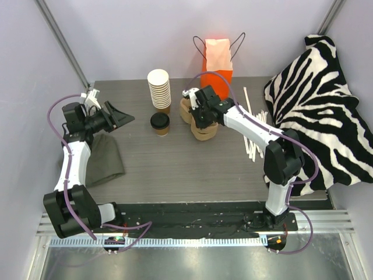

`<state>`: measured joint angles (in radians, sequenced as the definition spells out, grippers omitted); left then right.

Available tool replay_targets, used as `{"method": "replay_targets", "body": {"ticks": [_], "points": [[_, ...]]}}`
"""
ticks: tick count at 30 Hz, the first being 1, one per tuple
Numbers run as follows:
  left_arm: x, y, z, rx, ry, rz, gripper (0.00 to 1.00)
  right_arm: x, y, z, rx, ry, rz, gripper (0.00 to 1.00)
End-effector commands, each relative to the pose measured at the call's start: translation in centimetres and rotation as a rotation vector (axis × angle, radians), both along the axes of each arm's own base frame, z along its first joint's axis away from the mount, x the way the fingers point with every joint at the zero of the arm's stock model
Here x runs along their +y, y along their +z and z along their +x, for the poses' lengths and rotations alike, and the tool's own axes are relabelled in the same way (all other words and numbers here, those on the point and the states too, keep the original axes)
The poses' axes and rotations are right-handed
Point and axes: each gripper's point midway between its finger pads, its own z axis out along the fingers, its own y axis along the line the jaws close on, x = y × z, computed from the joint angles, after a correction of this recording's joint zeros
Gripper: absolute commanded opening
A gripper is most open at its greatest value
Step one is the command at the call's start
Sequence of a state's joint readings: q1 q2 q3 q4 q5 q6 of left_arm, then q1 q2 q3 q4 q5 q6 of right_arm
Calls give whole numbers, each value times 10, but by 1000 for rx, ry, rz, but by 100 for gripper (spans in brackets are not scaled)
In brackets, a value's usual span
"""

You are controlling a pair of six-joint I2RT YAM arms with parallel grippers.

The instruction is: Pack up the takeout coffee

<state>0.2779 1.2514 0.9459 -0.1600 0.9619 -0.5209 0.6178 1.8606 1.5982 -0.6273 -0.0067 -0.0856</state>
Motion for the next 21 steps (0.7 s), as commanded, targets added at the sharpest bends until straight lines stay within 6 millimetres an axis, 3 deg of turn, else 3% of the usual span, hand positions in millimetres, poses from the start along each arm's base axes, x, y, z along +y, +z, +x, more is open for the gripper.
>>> {"method": "replay_targets", "body": {"ticks": [1,8,11,21], "points": [[0,15,-1,-62,-10,0,62,10,41,1,-46,42,114,1],[-6,20,-9,-106,-28,-3,62,10,49,1,-48,59,160,1],[-24,17,-12,-92,-73,-16,62,12,53,1,-51,69,172,1],[-119,0,-18,-26,-243,-23,57,9,48,3,-9,46,194,1]]}}
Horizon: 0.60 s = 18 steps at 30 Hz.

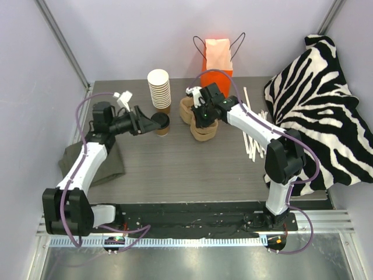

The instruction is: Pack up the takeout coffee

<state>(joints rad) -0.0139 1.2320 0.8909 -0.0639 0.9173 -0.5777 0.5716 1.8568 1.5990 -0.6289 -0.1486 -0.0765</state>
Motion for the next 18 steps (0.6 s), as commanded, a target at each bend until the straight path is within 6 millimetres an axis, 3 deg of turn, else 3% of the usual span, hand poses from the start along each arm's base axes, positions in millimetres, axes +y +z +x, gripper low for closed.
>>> {"method": "replay_targets", "body": {"ticks": [1,7,9,10,12,18], "points": [[-30,5,13,-11,3,-24,55,6,44,5,-68,0,100,1],[-73,-3,34,113,-7,-117,43,-1,45,7,-55,-22,127,1],[-88,-15,42,157,-9,-126,46,-1,47,8,-55,-28,139,1],[-94,-8,48,149,-4,-152,52,0,46,7,-48,-28,147,1],[-107,-19,55,177,8,-165,54,0,47,7,-45,-32,155,1],[-137,-19,79,189,35,-220,54,1,49,8,-44,-34,168,1]]}}
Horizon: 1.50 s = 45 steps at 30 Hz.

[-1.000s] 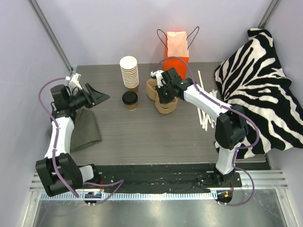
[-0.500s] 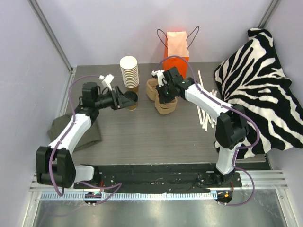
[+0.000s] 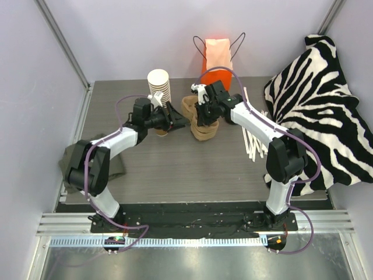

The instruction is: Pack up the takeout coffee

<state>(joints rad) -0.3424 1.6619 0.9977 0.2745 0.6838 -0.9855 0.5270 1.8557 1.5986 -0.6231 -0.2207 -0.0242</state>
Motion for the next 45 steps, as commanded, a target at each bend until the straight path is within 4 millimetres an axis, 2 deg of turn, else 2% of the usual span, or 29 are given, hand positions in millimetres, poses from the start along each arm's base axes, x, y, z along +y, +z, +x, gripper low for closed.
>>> {"method": "replay_targets", "body": {"ticks": [1,7,11,26,35,45], "points": [[-21,38,33,-108,62,-102,54,6,46,4,-94,-3,94,1],[-40,39,42,-98,75,-139,54,7,43,3,-89,2,96,1],[-46,29,44,-84,85,-122,54,6,45,3,-95,1,97,1],[-47,12,46,-30,118,-106,55,10,43,-1,-65,-10,128,1],[-47,7,49,18,148,-126,49,11,44,-1,-64,-19,146,1],[-44,-1,44,37,154,-117,53,11,52,2,-87,-30,157,1]]}}
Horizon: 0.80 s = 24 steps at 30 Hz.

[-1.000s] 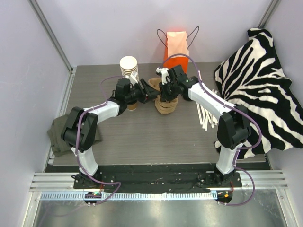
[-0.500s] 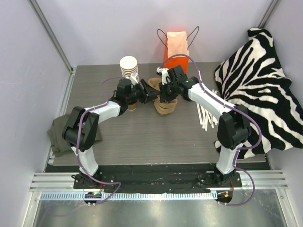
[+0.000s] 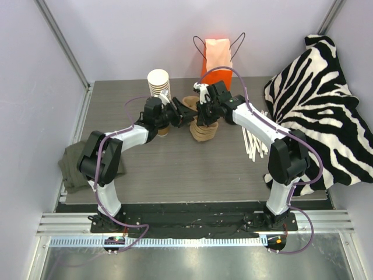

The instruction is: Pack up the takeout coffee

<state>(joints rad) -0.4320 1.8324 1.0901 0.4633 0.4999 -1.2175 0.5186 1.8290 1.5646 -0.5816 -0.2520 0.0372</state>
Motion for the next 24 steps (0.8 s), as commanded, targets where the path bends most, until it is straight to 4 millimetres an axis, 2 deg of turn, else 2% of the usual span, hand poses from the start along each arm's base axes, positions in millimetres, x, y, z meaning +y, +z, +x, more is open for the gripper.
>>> {"method": "replay_targets", "body": {"ticks": [1,12,15,16,24], "points": [[0,2,0,-23,11,-5,54,9,47,3,-104,2,92,1],[0,6,-1,-23,8,-18,60,5,56,7,-137,-16,94,1],[-2,22,-2,-43,-1,-52,60,4,62,9,-161,-15,91,1],[-3,34,-4,-63,-12,-65,61,3,63,9,-166,-14,90,1],[9,72,-5,-127,-16,-47,62,1,79,14,-224,-18,86,1]]}}
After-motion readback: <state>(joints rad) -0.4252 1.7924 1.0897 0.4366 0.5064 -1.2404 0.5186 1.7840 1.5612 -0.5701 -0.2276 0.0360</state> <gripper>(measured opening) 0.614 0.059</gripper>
